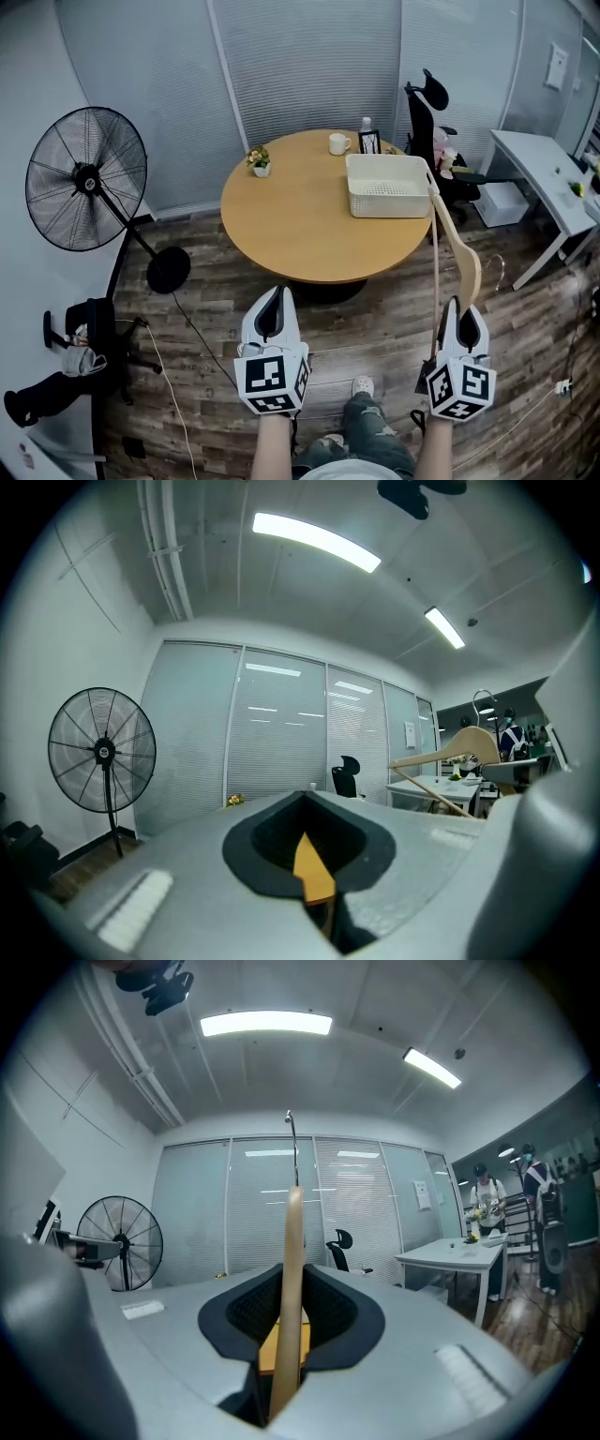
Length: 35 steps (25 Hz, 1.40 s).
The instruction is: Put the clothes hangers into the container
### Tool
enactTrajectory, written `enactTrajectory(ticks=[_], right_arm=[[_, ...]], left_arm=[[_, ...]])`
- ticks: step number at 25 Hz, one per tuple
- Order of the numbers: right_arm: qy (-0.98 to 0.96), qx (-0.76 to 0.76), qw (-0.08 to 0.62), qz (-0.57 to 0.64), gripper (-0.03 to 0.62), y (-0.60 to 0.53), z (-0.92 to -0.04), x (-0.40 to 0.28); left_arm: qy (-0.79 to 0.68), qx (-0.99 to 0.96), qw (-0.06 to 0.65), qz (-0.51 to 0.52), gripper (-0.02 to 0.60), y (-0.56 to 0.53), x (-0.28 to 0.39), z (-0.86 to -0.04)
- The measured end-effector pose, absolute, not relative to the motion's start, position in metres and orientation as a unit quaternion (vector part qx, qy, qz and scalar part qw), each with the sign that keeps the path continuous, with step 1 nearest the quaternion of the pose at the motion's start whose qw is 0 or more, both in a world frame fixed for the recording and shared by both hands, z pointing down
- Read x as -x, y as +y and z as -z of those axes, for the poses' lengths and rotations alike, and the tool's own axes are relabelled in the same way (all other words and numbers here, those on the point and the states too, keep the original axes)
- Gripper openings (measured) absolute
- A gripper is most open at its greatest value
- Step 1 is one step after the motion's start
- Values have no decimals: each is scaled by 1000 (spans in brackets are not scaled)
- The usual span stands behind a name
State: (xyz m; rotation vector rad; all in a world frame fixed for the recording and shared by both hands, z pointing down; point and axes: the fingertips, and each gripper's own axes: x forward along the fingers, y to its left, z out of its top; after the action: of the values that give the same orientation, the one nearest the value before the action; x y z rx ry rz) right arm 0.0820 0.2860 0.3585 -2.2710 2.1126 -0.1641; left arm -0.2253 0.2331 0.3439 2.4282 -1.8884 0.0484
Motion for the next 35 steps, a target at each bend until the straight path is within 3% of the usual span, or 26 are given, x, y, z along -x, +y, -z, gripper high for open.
enactTrajectory(ticks=[12,35], right_arm=[[712,700,17,47,83,148,-344,-132],[736,675,-2,59,83,0,-369,-150]], left_arm=[[-641,-767,26,-10,0,115,173,-328],[-654,-755,42,-15,0,-26,143,-352]])
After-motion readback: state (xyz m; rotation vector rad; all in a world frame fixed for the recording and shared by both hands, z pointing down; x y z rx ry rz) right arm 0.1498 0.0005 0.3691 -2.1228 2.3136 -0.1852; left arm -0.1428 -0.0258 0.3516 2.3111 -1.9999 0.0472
